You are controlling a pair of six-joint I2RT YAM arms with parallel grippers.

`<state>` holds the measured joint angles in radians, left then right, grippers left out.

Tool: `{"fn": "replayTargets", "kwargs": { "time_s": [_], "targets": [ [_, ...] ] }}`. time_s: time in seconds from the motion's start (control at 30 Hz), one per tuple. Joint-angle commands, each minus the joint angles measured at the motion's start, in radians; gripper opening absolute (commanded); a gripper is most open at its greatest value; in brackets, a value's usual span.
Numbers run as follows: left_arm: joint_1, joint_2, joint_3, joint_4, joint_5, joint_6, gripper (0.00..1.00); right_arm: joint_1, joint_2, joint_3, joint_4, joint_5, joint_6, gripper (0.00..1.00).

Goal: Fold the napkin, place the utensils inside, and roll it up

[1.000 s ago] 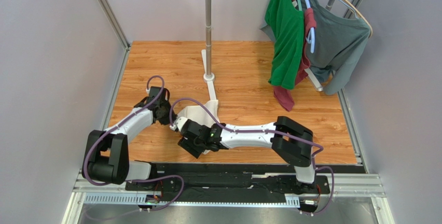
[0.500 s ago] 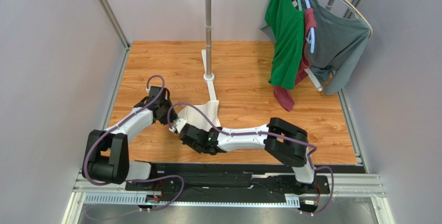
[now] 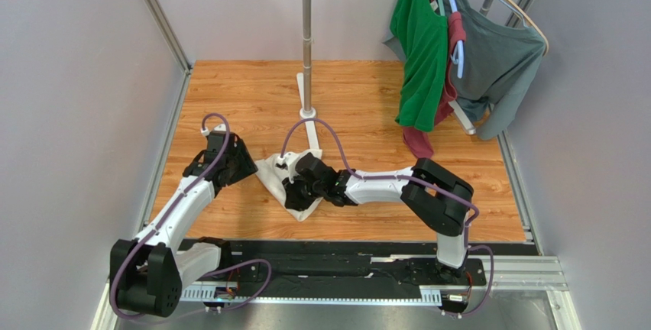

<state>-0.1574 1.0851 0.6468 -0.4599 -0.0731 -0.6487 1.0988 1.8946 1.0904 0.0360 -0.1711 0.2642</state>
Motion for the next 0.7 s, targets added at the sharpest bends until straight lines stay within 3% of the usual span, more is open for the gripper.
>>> {"fn": "replayTargets", "kwargs": {
  "time_s": [0.0, 0.23, 0.67],
  "targets": [
    [-0.005, -0.040, -0.033, -0.003, -0.007, 0.001, 0.59, -0.060, 0.101, -0.099, -0.045, -0.211, 0.070, 0.04],
    [-0.005, 0.024, -0.056, 0.122, 0.061, 0.006, 0.59, -0.132, 0.159, -0.129, 0.050, -0.372, 0.105, 0.02],
    [-0.005, 0.197, -0.046, 0.253, 0.065, -0.006, 0.60, -0.183, 0.213, -0.127, 0.074, -0.416, 0.118, 0.01]
  ]
}}
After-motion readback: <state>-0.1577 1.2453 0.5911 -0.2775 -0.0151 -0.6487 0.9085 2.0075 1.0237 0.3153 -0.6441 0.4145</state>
